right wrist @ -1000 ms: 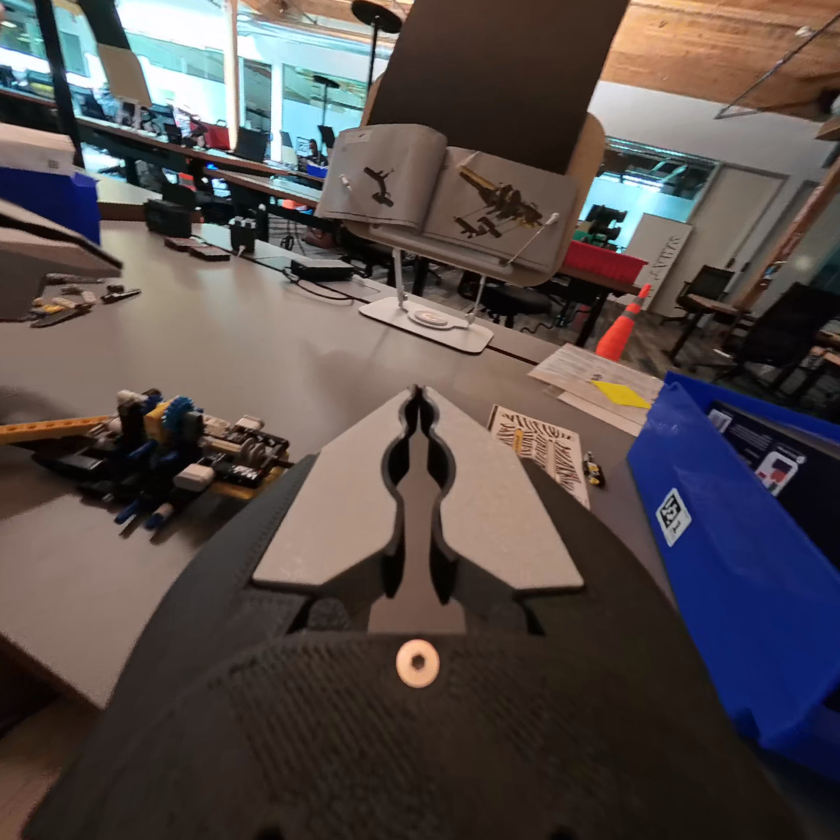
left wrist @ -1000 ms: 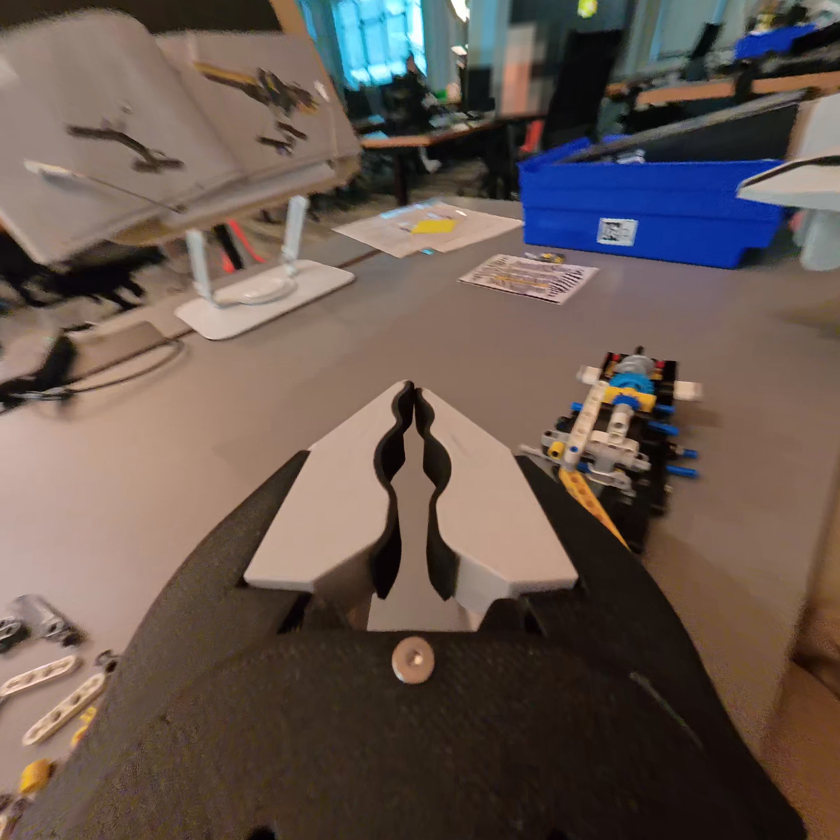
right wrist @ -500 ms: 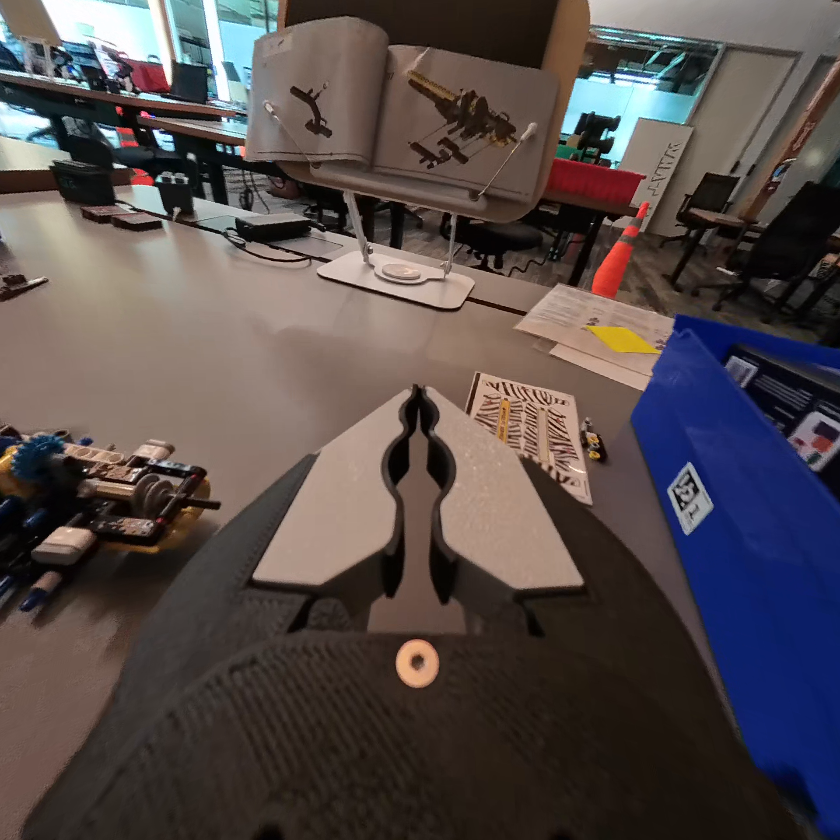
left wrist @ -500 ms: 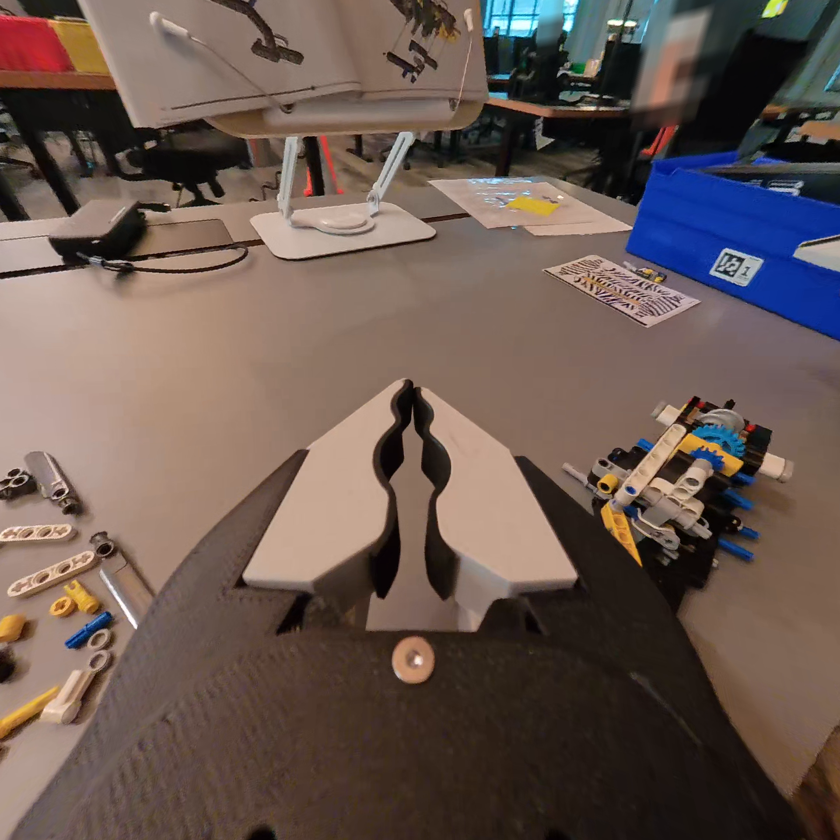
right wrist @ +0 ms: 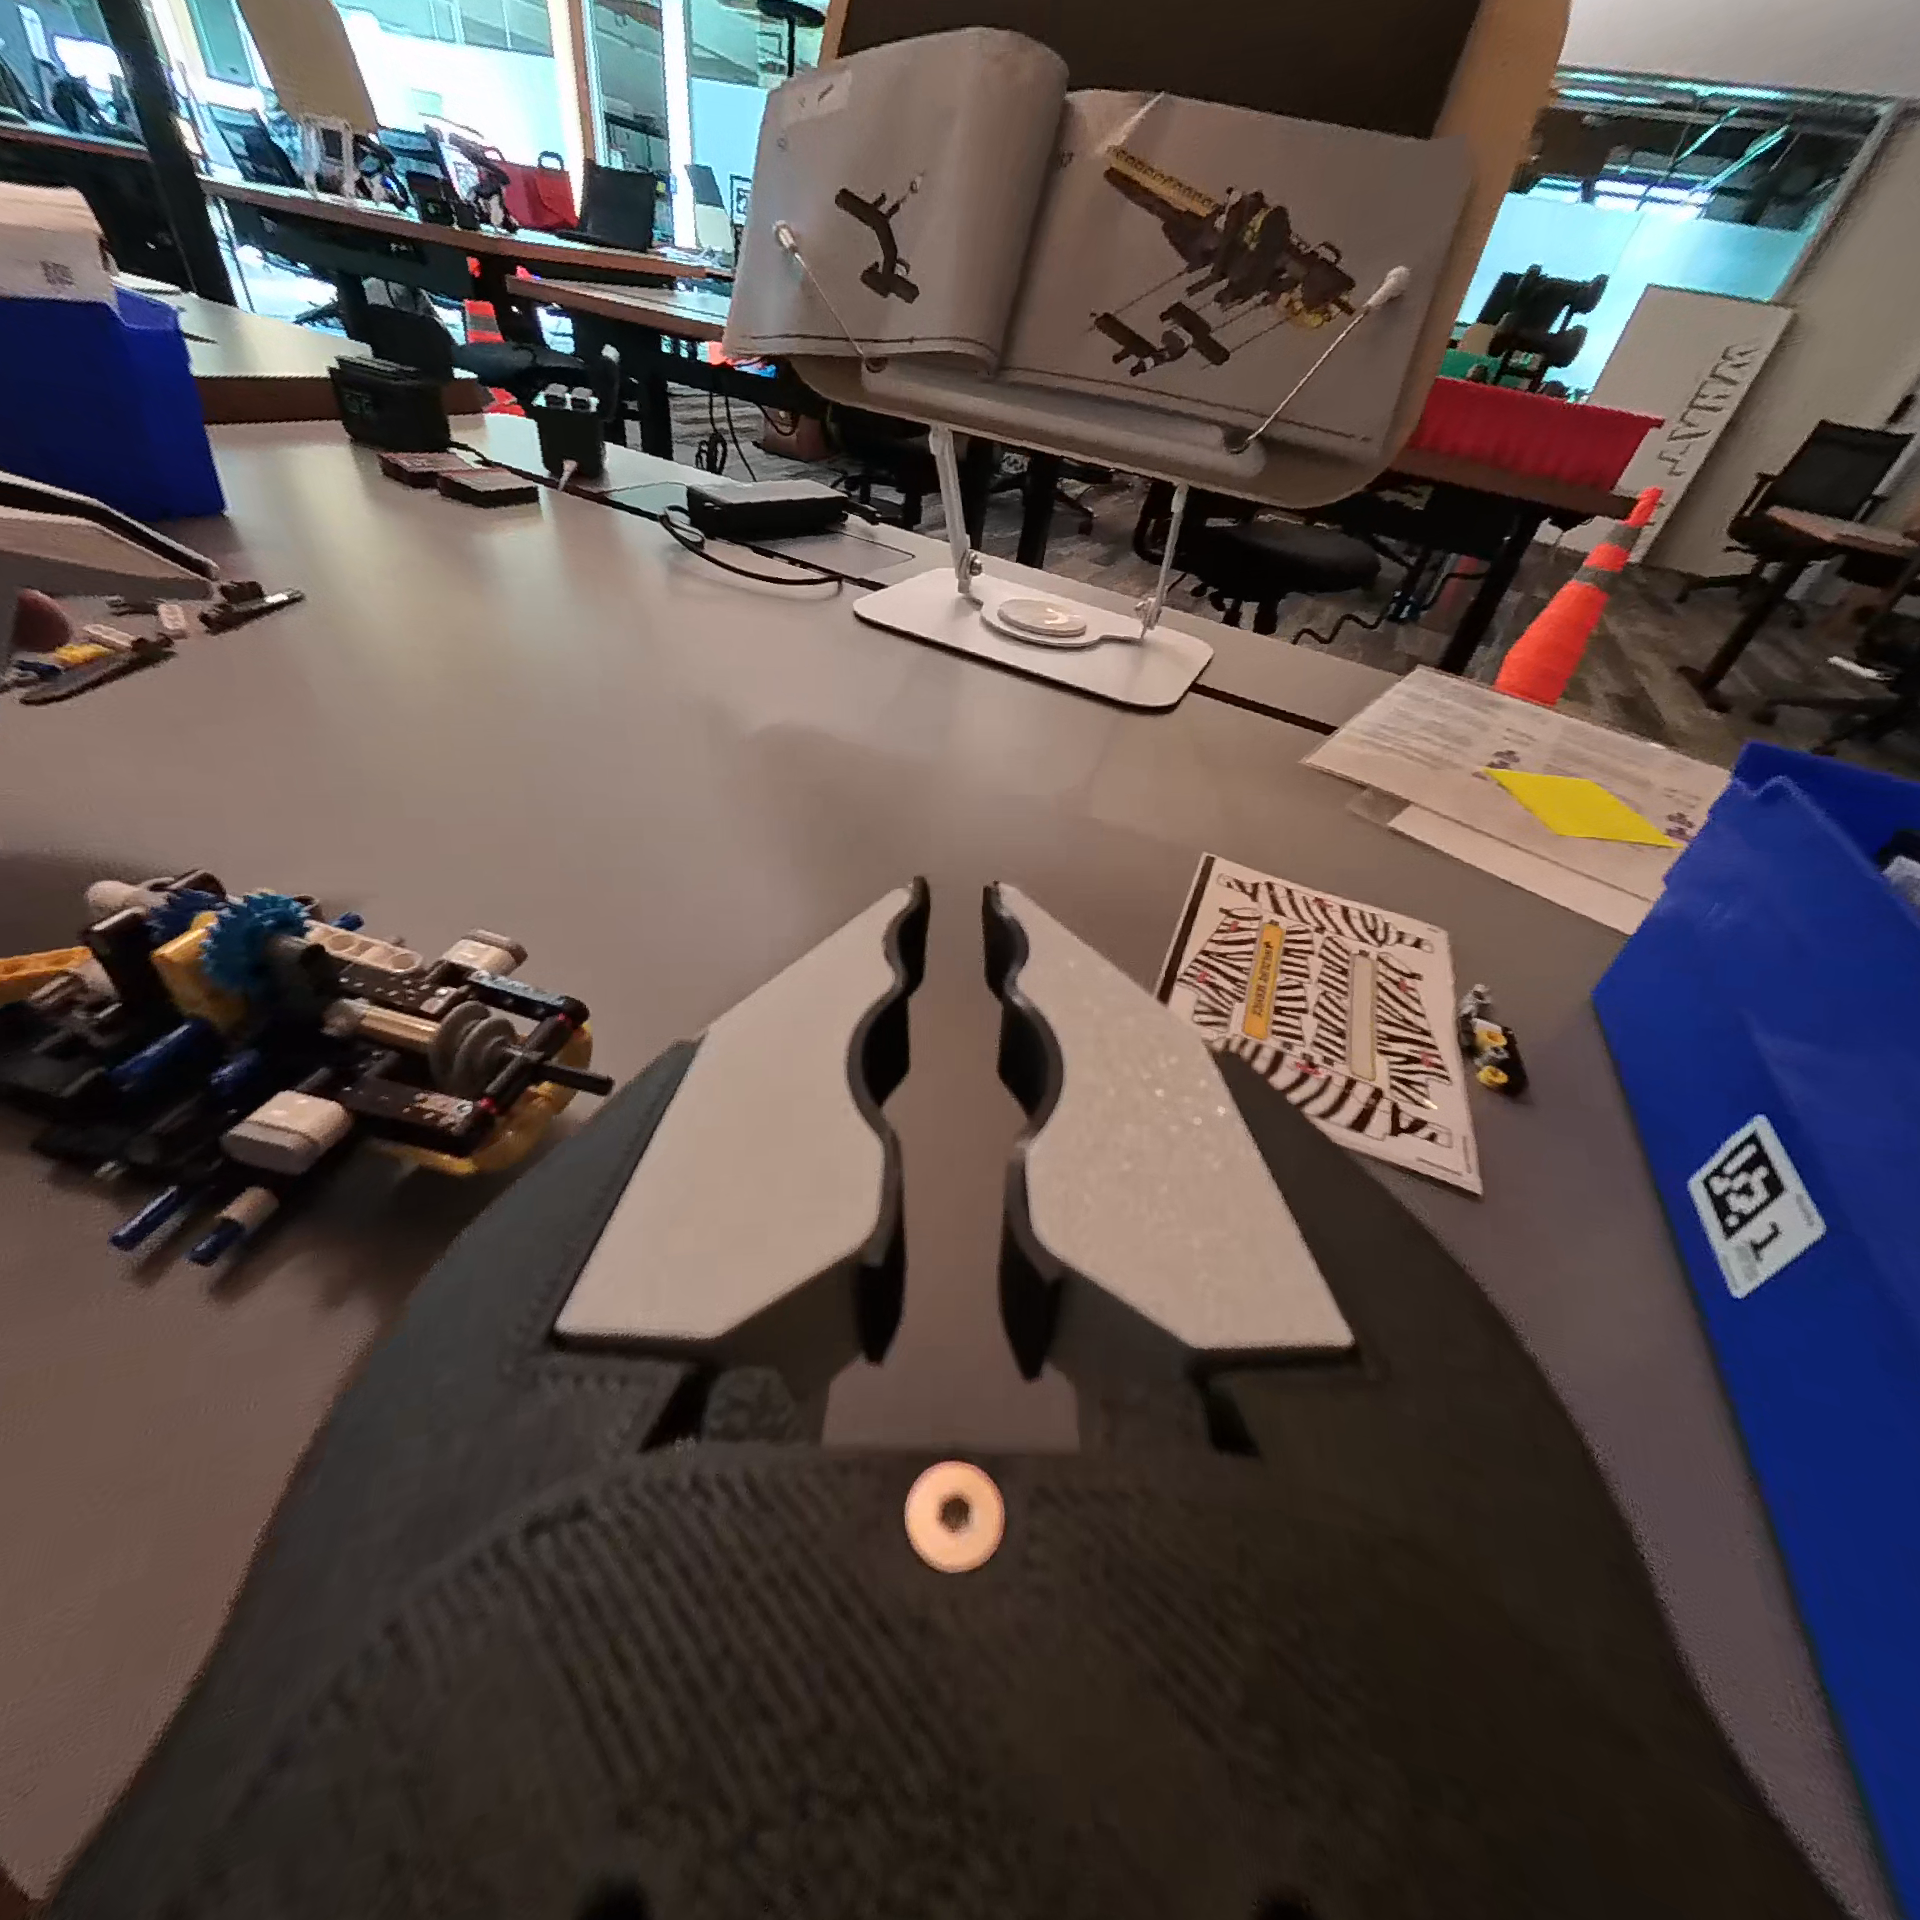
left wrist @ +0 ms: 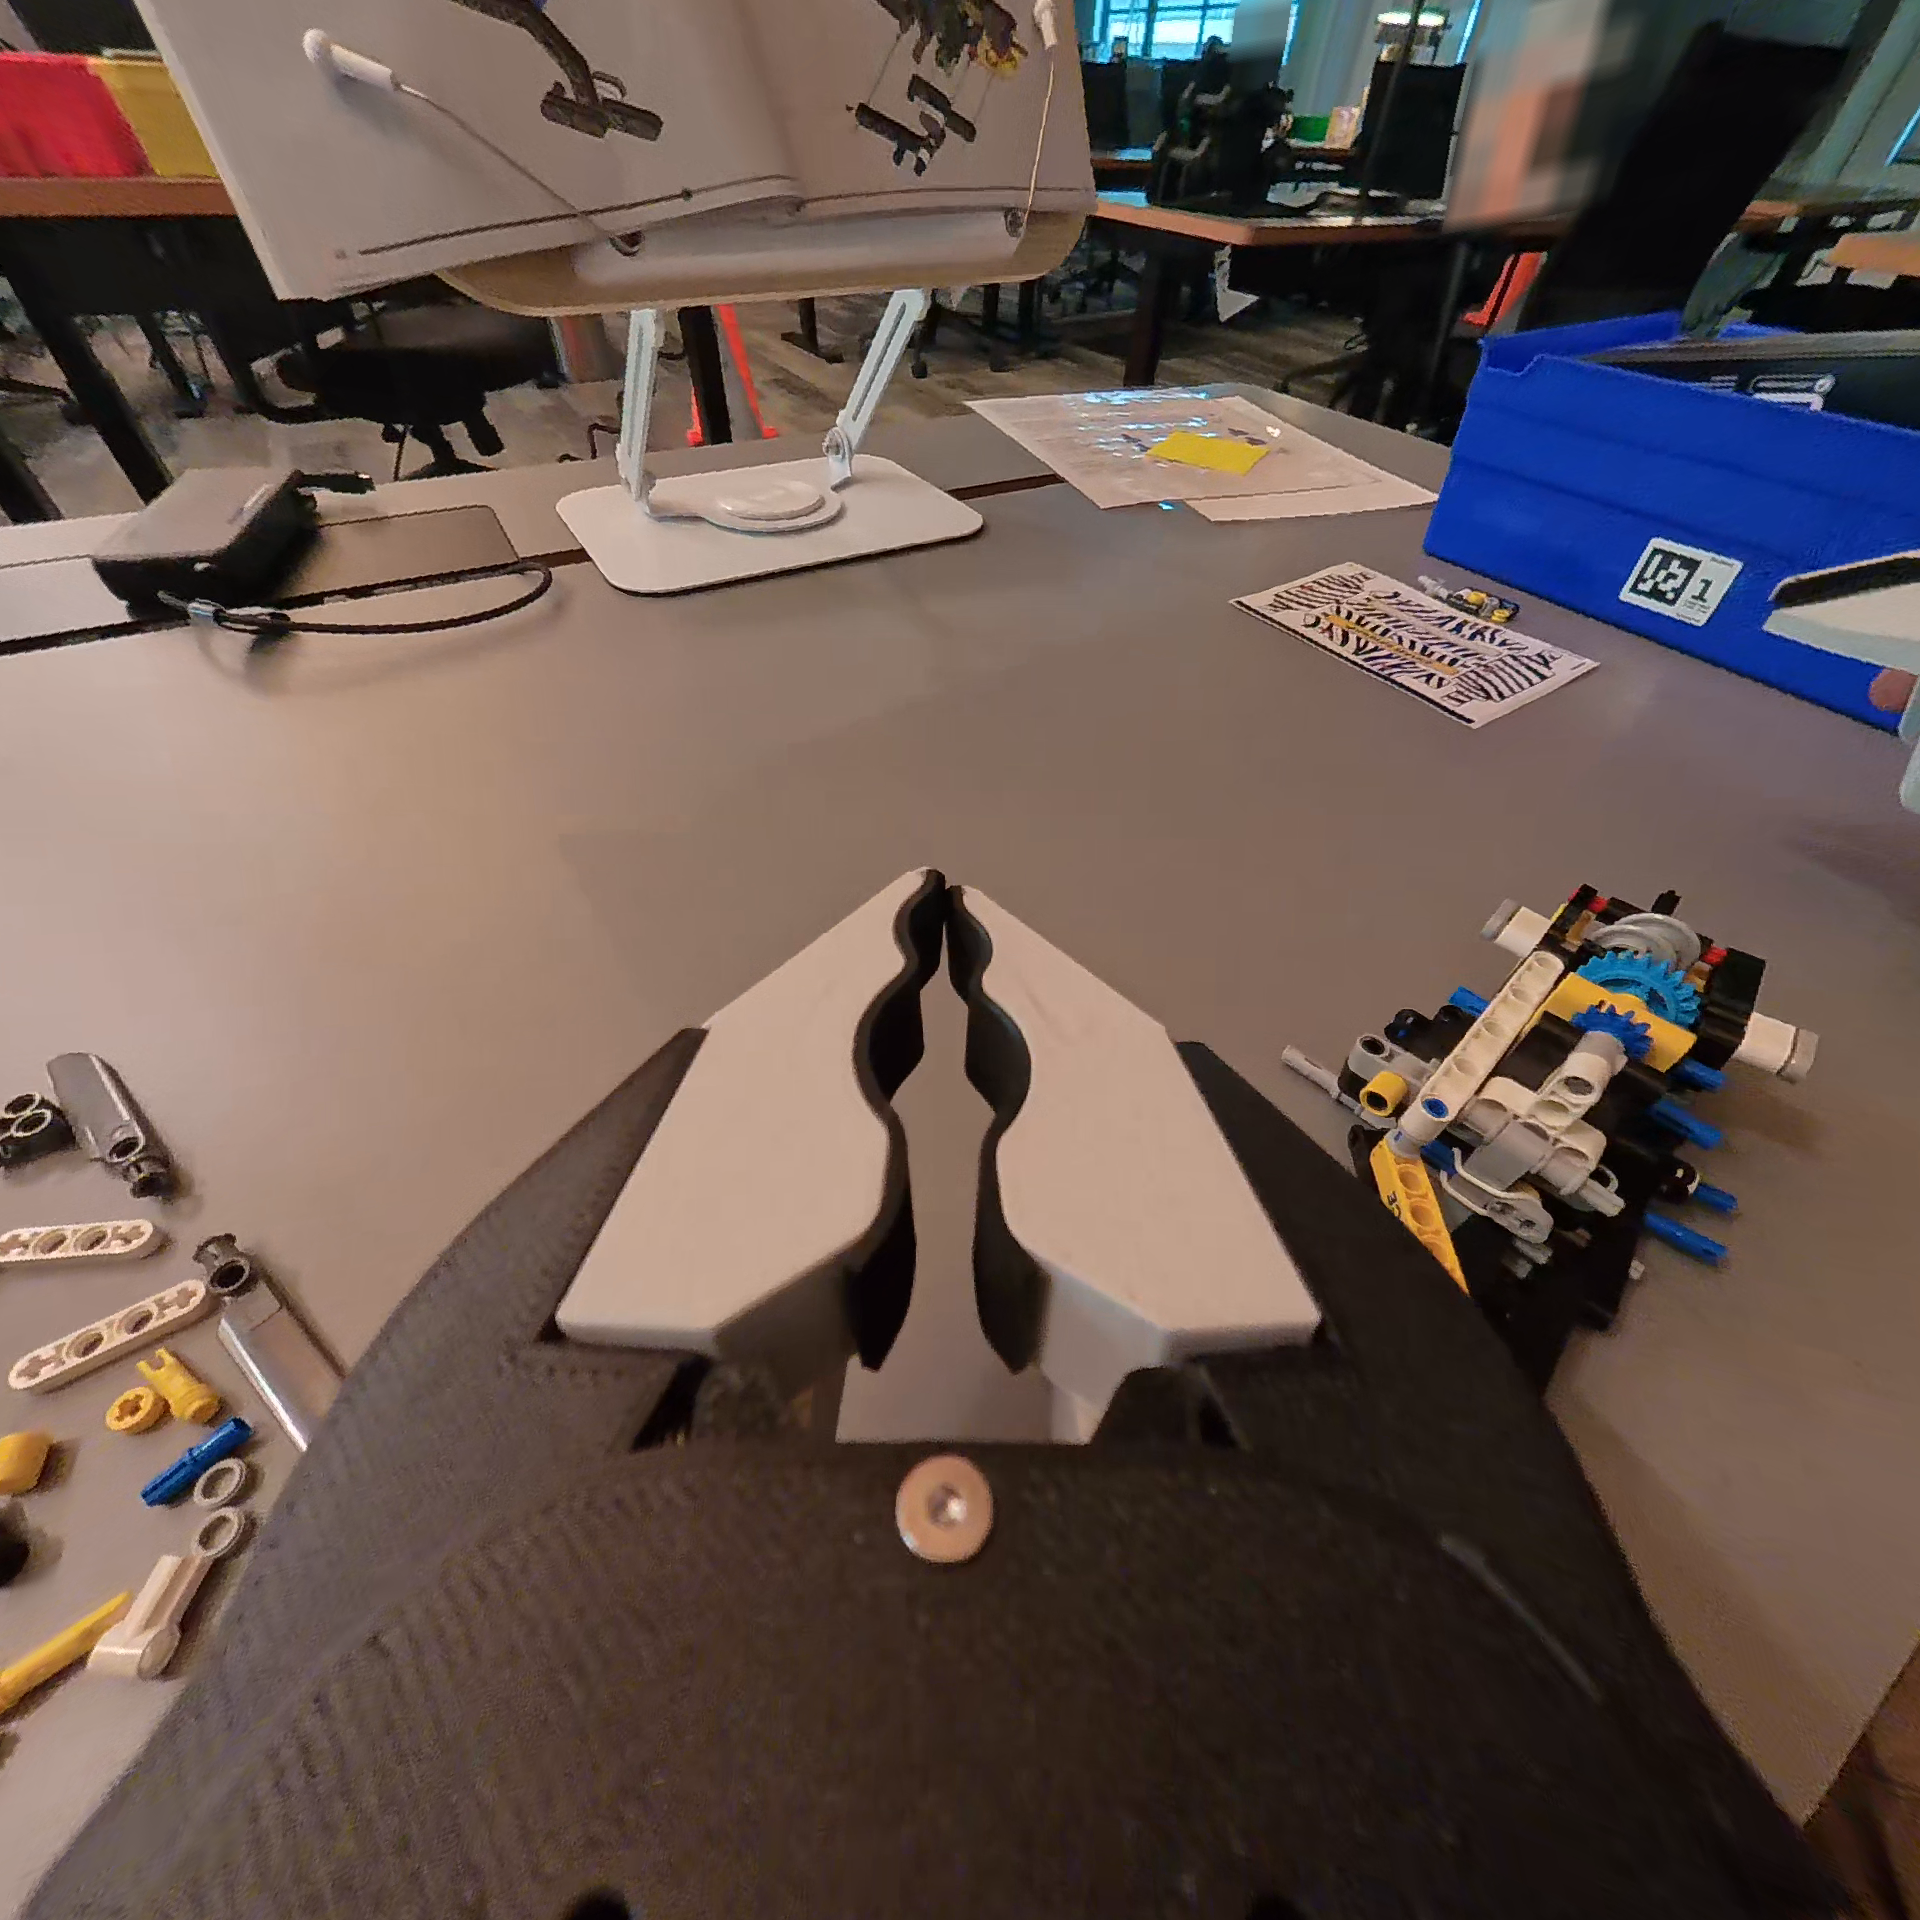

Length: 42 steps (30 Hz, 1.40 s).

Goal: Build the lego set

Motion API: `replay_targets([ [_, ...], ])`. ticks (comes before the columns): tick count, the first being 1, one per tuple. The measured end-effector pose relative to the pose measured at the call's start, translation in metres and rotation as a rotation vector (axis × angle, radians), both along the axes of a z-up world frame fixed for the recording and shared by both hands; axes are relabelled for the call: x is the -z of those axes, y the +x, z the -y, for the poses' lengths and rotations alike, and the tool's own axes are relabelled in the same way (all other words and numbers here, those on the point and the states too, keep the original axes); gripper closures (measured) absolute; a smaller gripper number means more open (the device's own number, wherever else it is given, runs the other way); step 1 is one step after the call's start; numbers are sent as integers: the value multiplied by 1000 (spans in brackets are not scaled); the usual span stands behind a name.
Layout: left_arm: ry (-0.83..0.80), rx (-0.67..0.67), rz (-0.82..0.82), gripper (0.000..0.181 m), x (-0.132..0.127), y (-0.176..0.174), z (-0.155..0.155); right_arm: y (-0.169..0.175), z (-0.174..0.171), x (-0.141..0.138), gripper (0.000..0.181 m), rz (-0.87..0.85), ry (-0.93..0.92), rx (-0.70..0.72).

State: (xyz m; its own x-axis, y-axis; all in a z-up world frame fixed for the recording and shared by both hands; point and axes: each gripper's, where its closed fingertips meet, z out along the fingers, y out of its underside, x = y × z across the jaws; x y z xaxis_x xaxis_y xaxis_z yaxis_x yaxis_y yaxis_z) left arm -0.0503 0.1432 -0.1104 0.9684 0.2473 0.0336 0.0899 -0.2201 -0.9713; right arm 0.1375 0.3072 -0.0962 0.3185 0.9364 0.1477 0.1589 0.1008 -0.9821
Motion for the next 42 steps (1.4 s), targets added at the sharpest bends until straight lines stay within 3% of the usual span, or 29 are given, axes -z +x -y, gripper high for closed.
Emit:
replay_targets([
  [1, -1, 4, 6, 181, 0, 0, 0, 0, 0, 0, 172, -2, -5, -4],
  [23, -56, 75, 34, 181, 9, 8, -6, -1, -3, 2, 170, -6, -72, -28],
  [30, 4, 293, 44, 142, 0, 42, 0, 1, 1, -2, 169, -31, -56, -43],
  [33, -92, 420, 47, 138, 10, 64, 10, 1, 7, -3, 163, -41, -61, -92],
  [38, -105, 348, 85, 144, 10, 65, 26, -1, 17, 0, 145, -7, -134, -200],
  [42, -51, 321, 169, 143, 8, 67, 51, -12, 50, -6, 137, 75, -178, -340],
])
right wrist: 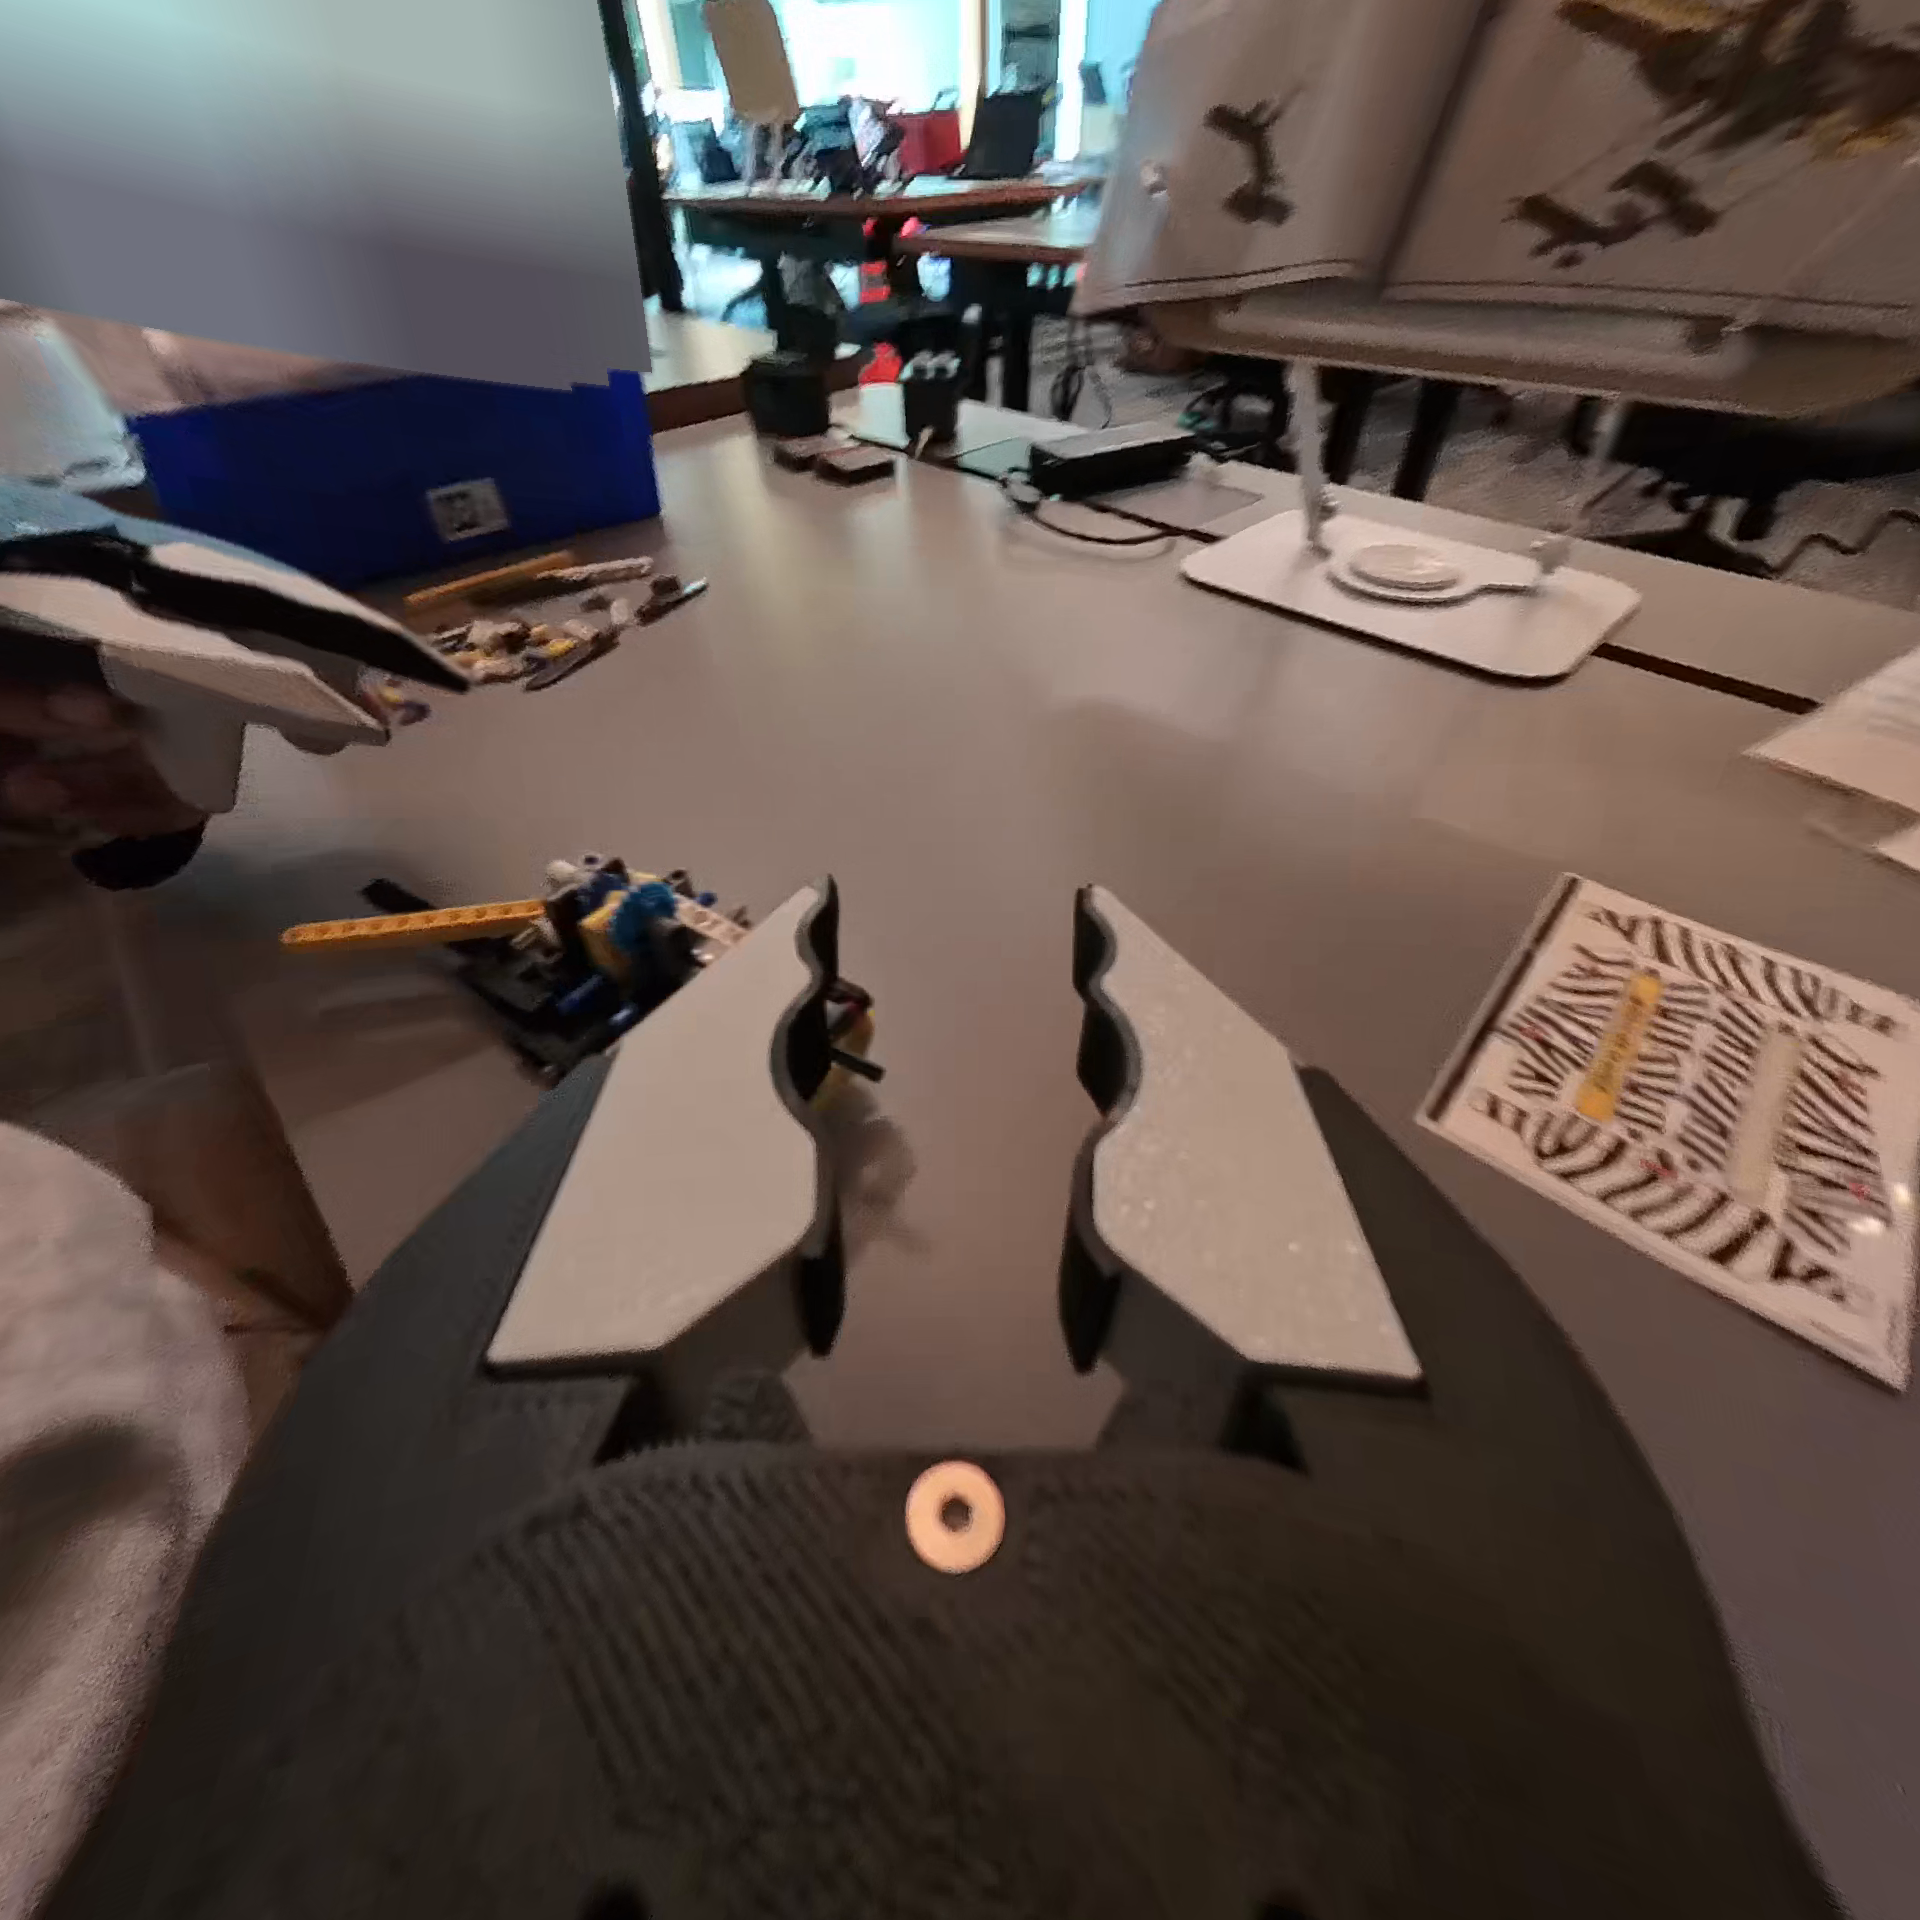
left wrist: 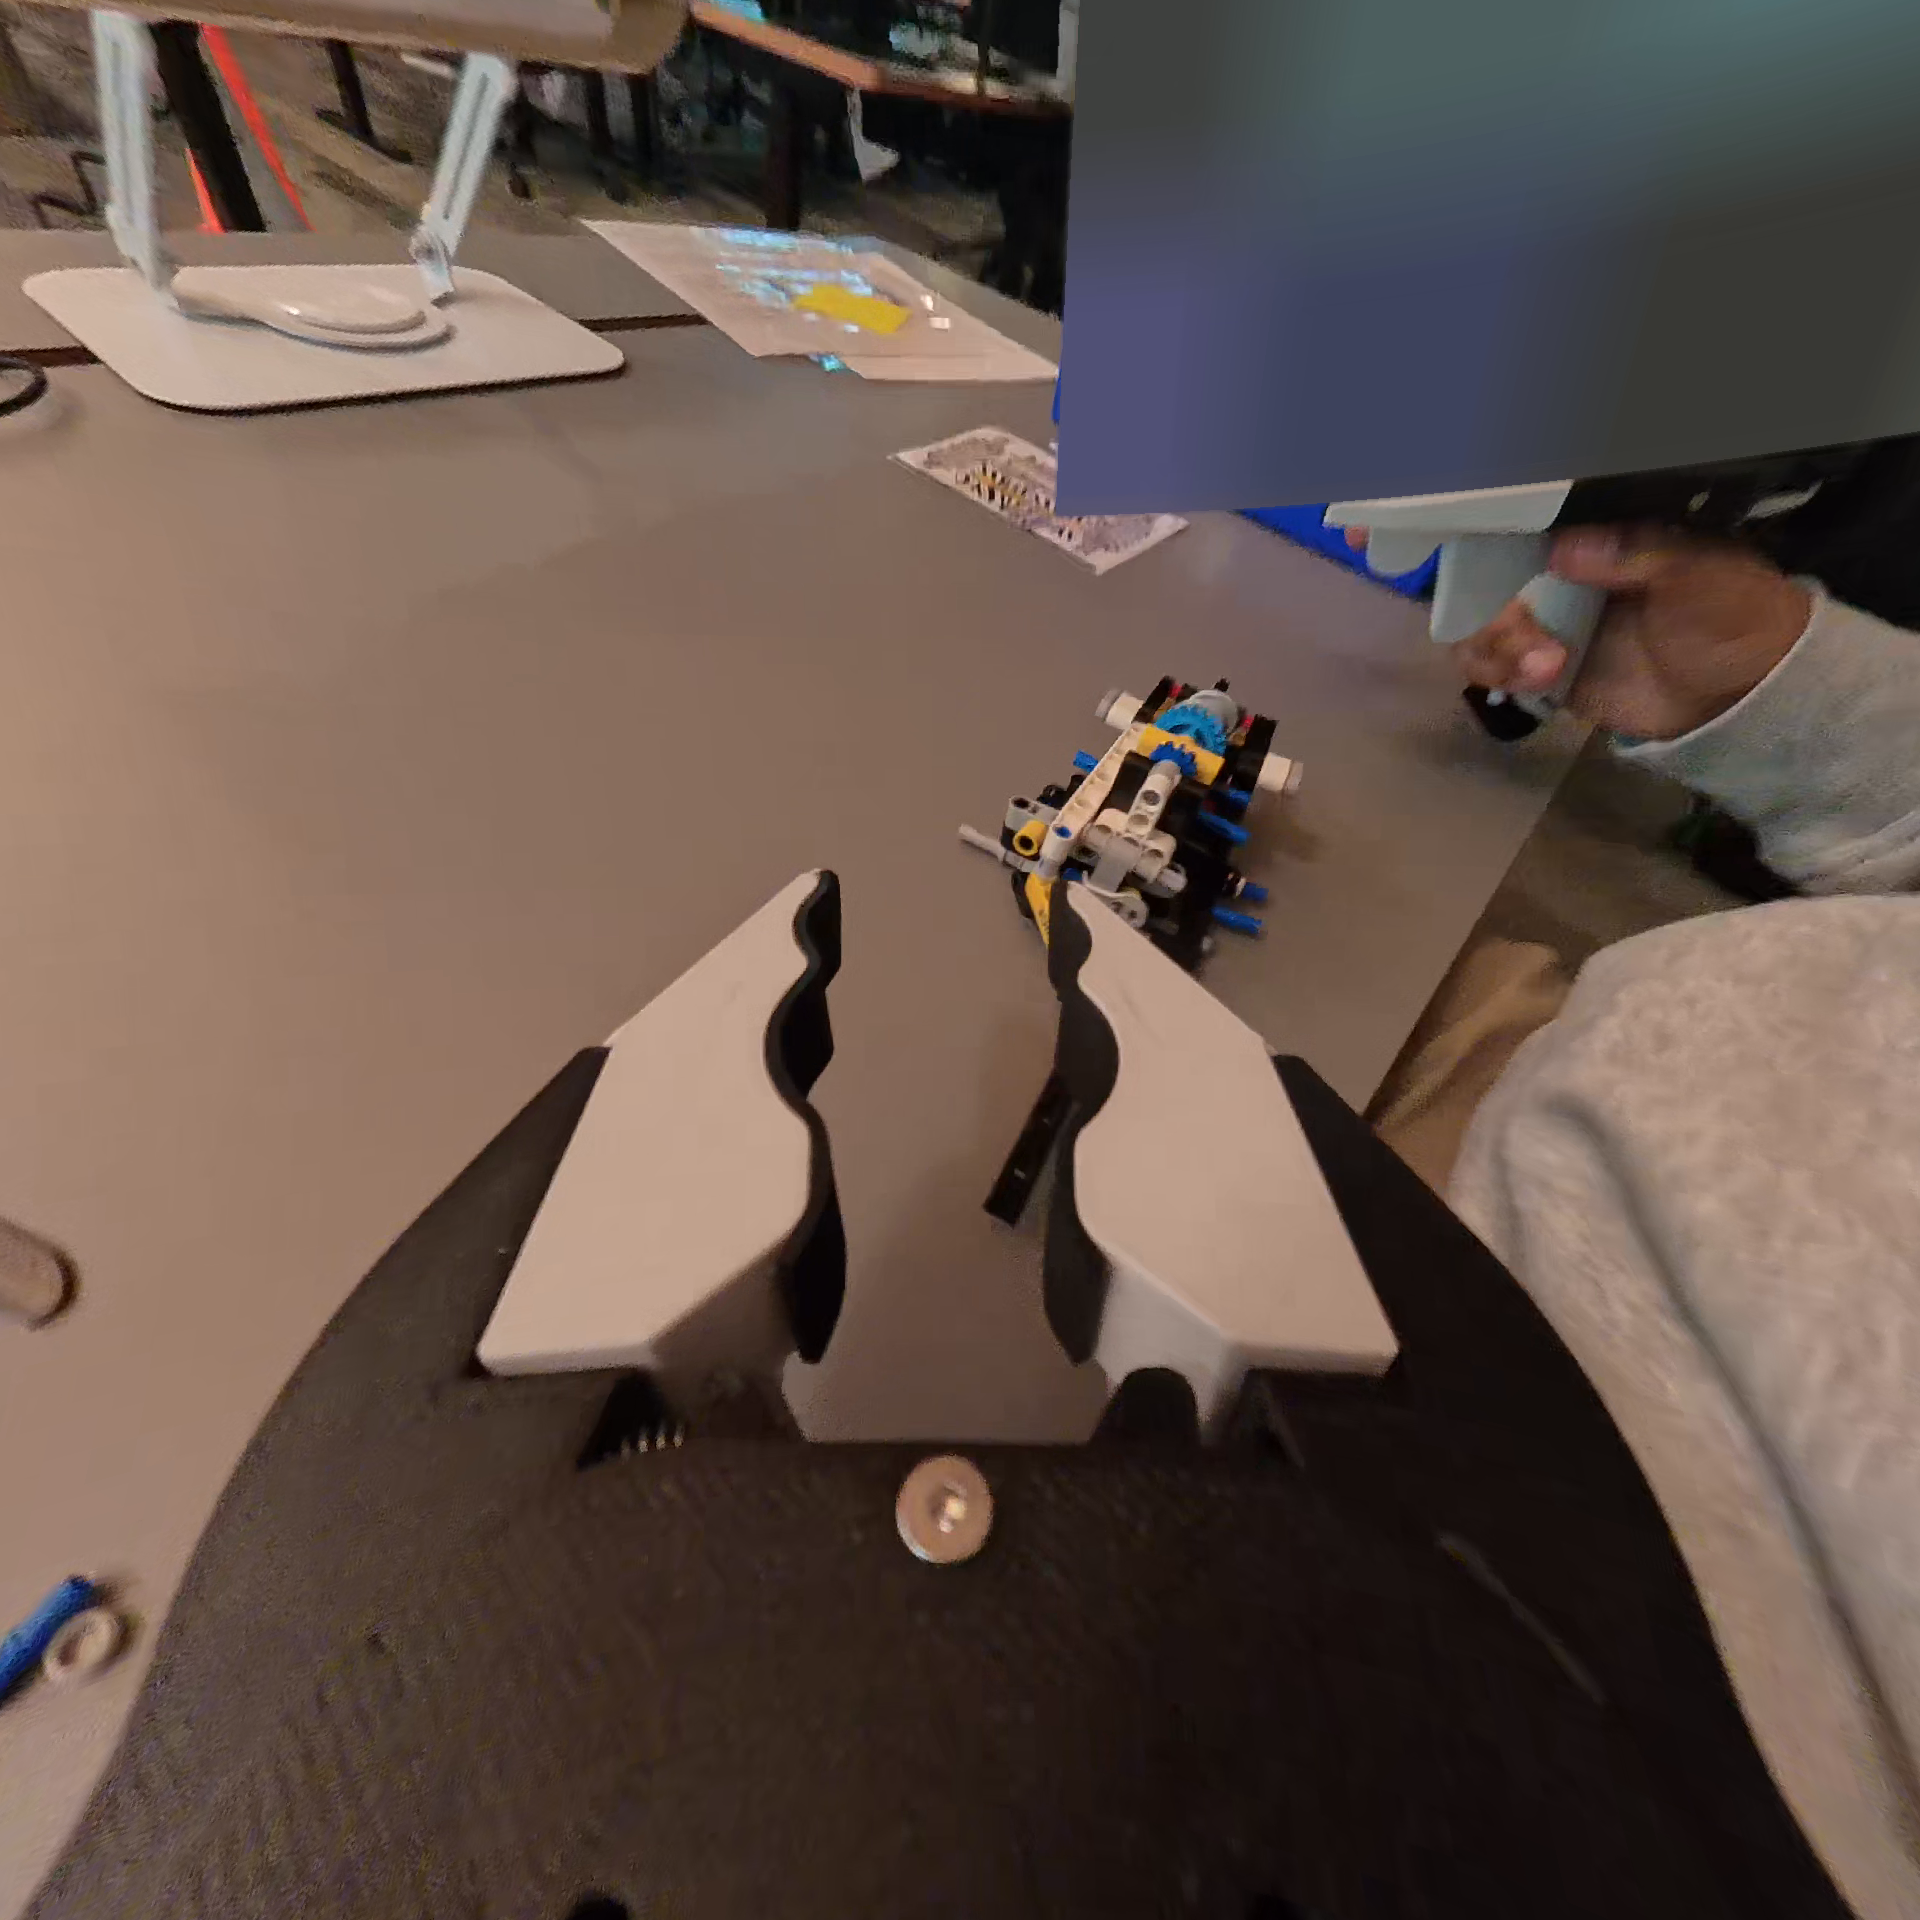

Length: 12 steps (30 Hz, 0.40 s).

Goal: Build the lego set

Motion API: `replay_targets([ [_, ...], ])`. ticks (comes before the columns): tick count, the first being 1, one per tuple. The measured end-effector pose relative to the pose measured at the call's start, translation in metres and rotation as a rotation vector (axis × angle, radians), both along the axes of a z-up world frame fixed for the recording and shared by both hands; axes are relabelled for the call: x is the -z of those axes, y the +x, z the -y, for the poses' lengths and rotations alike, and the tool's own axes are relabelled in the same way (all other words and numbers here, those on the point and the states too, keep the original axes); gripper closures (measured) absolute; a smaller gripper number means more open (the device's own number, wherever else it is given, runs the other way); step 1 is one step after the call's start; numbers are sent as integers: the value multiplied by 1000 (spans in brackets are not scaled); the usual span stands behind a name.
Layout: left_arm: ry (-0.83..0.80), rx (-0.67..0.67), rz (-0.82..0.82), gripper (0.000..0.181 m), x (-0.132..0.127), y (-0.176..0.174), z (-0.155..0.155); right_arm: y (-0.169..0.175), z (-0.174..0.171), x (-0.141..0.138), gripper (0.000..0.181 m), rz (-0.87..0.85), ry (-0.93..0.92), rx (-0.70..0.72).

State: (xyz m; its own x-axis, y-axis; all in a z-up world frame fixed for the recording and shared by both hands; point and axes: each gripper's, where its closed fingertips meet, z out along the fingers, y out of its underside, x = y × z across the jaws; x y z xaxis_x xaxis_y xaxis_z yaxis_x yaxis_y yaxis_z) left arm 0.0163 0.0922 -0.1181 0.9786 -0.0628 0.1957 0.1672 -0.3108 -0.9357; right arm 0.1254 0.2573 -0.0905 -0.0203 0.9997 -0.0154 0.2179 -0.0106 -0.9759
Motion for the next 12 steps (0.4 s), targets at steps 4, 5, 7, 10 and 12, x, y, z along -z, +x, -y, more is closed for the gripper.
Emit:
replay_targets([
  [4, 96, -17, 162, 144, -12, -3, 16, -23, 45, 2, 135, 181, 89, -179],
  [5, 104, -24, 197, 144, -14, -7, 18, -29, 57, 4, 135, 242, 116, -229],
  [7, 133, -40, 271, 144, -20, -17, 23, -38, 79, 11, 133, 367, 177, -325],
  [10, 178, -64, 397, 144, -24, -33, 29, -50, 99, 26, 128, 541, 273, -431],
  [12, 205, -52, 464, 144, -28, -38, 34, -55, 106, 36, 127, 641, 308, -488],
])
